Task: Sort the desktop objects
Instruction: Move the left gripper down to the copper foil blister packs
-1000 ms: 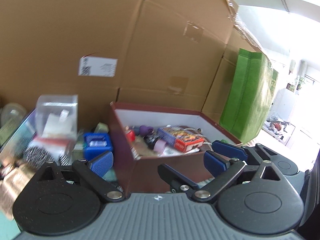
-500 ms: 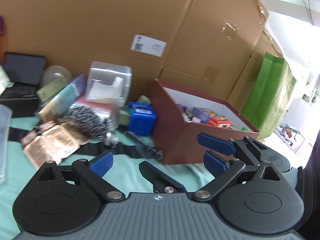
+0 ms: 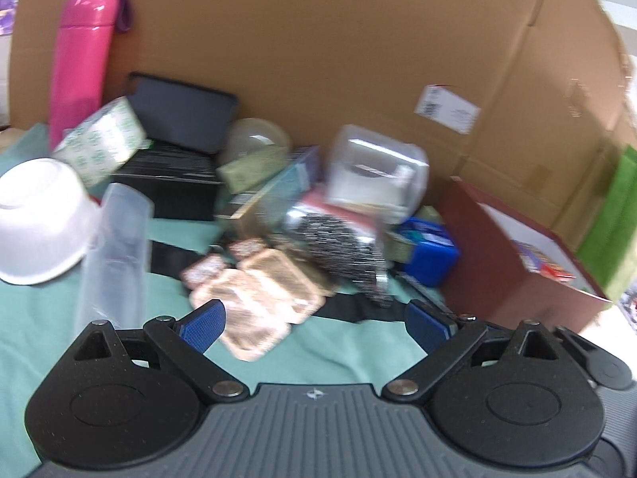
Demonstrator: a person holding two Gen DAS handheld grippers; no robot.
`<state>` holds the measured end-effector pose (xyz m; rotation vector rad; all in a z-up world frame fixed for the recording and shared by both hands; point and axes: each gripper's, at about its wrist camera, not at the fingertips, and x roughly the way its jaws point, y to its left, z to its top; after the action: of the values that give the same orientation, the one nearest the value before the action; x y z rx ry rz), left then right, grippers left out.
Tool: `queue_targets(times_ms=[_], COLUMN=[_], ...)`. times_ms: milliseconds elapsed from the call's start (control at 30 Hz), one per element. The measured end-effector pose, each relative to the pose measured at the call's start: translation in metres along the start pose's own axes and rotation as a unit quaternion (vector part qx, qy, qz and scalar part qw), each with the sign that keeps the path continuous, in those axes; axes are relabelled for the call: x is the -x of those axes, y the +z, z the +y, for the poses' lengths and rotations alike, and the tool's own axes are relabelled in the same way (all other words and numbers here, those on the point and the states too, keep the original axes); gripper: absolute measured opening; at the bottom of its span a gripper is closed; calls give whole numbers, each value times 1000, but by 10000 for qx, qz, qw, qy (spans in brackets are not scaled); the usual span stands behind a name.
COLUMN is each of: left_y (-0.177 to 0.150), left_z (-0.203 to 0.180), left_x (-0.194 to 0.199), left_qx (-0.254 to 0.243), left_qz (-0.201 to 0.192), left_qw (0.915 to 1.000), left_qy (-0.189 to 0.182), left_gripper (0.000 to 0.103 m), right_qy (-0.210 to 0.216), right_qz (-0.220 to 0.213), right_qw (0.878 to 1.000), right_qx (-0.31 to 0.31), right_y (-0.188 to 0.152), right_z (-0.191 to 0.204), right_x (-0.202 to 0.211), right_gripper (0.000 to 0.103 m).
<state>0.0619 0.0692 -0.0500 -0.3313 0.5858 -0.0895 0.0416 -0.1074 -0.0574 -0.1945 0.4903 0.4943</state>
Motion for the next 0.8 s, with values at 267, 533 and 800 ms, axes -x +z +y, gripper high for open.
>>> queue_targets(times_ms=[267, 533, 800], left_y=[11, 15, 12], left_z=[18, 25, 20], left_x=[-22, -32, -39], left_qx=[-85, -160, -332], left_qz=[256, 264, 423], left_qw=[9996, 9995, 9982], left_qy=[41, 56, -269], left_gripper=[98, 97, 80], right_qy=[184, 240, 289], right_qz=[222, 354, 484], right_qw=[9995, 9990, 9984], right_qx=[85, 94, 46], right_y=[1, 4, 5], right_z=[13, 18, 19], right_x=[-20, -35, -49], right_gripper=[89, 89, 89])
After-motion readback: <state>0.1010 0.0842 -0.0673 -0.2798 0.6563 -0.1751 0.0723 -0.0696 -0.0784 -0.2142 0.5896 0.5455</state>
